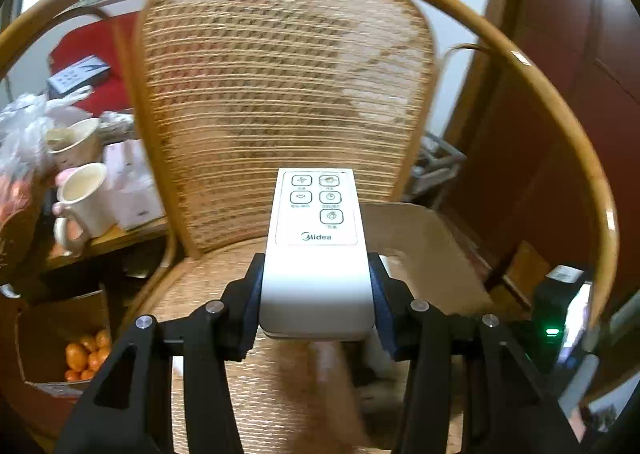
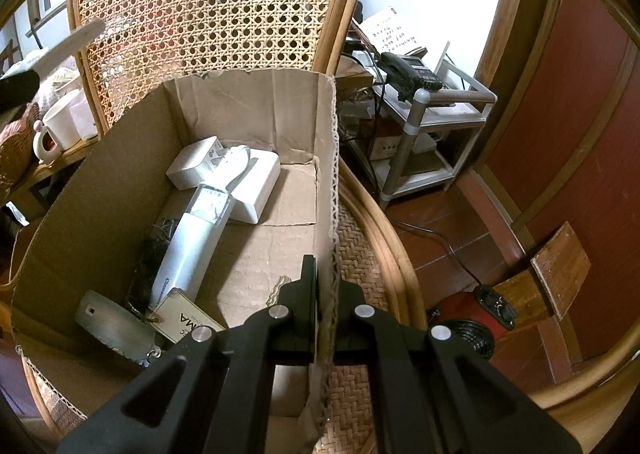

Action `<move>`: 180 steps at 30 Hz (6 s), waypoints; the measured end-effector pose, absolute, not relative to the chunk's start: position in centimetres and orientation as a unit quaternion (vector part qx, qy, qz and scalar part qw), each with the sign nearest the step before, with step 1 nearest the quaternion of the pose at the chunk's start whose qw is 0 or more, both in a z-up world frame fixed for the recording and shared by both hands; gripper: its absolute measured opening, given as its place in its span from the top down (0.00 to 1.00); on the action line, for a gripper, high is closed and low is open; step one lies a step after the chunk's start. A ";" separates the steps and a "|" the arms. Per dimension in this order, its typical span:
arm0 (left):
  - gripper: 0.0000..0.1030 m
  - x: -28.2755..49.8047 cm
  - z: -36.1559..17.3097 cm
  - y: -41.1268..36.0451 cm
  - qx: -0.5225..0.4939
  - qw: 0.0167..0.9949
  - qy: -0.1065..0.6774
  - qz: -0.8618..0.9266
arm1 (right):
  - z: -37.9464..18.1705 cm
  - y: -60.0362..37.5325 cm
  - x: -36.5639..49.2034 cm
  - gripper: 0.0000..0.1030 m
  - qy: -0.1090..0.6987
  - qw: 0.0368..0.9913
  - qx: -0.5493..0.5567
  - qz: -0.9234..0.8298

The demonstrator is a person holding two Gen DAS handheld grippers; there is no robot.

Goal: Organize rigid objects
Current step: 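Carry the Midea remote into the box and open the left gripper, then move the left gripper to the white lotion tube with blue text, then close the left gripper around the lotion tube, then carry the lotion tube into the box and open the left gripper, then move the left gripper to the white remote with coloured buttons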

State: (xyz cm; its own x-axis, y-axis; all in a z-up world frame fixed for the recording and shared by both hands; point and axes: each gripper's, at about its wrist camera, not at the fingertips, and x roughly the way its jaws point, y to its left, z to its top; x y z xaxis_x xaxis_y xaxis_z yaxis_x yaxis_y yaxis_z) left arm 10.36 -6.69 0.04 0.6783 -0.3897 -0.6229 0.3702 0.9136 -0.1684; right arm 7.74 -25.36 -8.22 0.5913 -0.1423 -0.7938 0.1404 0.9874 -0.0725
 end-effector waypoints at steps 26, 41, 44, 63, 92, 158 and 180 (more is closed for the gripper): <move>0.54 11.0 -4.0 -11.5 0.040 0.882 0.413 -0.225 | -8.4 -25.7 7.6 0.94 0.446 0.892 0.001 -0.077; 0.06 11.5 -2.2 -7.7 0.041 0.907 0.379 -0.180 | -8.6 -25.8 7.5 0.94 0.447 0.891 0.001 -0.077; 0.05 12.7 -3.2 -6.3 0.035 0.907 0.392 -0.149 | -8.5 -25.8 7.5 0.94 0.447 0.891 0.002 -0.076; 0.01 18.4 -10.2 0.5 0.057 0.884 0.459 -0.072 | -8.5 -25.7 7.8 0.94 0.448 0.890 0.002 -0.079; 0.02 20.4 -17.4 -0.3 0.041 0.847 0.524 -0.084 | -8.6 -25.7 8.0 0.94 0.451 0.889 0.001 -0.078; 0.89 14.9 -3.1 -3.9 -0.040 0.883 0.420 -0.206 | -8.6 -25.9 7.6 0.94 0.450 0.890 -0.001 -0.073; 0.15 14.4 -11.3 -2.2 0.044 0.785 0.568 -0.244 | -8.5 -25.8 8.0 0.94 0.452 0.889 0.003 -0.076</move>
